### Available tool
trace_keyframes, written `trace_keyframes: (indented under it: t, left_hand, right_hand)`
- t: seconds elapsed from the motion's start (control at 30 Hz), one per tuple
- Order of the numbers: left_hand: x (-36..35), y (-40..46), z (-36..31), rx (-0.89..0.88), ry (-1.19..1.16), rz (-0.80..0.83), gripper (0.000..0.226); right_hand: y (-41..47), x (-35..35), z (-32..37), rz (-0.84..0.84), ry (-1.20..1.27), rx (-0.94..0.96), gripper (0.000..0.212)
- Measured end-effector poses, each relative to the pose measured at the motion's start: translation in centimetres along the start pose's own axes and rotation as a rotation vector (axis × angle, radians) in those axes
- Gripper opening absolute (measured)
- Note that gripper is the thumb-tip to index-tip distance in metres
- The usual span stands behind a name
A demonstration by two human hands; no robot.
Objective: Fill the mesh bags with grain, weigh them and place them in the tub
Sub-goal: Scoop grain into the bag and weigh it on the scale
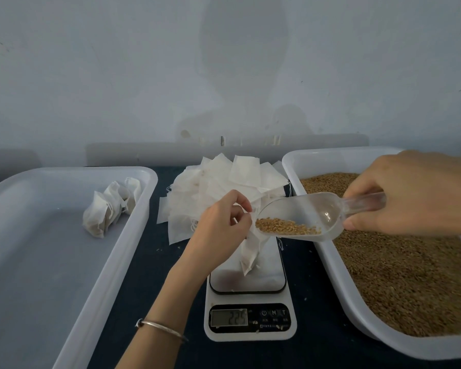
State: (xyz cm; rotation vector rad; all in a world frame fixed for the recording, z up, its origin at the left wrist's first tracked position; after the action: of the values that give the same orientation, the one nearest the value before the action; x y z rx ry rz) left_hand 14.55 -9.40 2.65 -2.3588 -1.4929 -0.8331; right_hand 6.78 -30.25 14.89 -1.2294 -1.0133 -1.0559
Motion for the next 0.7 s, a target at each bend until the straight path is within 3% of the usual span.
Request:
trace_keyframes:
  t: [0.2, 0.47, 0.6, 0.7]
  left_hand:
    - [-0.3, 0.0, 0.0, -0.01, -0.026, 0.0, 0.019]
    - [-0.2, -0.1, 0.3, -0.013, -0.025, -0.008, 0.021]
    - [-0.2, 0.0, 0.5, -0.014, -0.028, -0.018, 0.021]
    - [-0.1, -0.1, 0.8, -0.022, -0.051, -0.035, 0.021]
  right_hand:
    - [-0.2, 0.5, 1.2, -0.072, -0.127, -0.03, 0.014]
    - [-0.3, 0.2, 1.2, -0.065, -0.162, -0.04, 0.013]
    - [-0.4, -0.5, 0.3, -0.037, -0.04, -0.055, 0.02]
    - [-1.2, -1.5, -0.9, -0.036, 0.218, -0.022, 0.037]
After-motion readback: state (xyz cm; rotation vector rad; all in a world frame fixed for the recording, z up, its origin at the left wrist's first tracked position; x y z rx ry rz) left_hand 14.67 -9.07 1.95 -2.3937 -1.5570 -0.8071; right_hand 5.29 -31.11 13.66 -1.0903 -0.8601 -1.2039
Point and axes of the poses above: each hand's wrist, its own y-axis towards the middle knuckle, its own x-axis out of the back of the hand, z = x × y, the point moved 2 cm from there along y, towards the middle knuckle, and after that the axes turned 7 degrees about z, right-handed, at the moved point
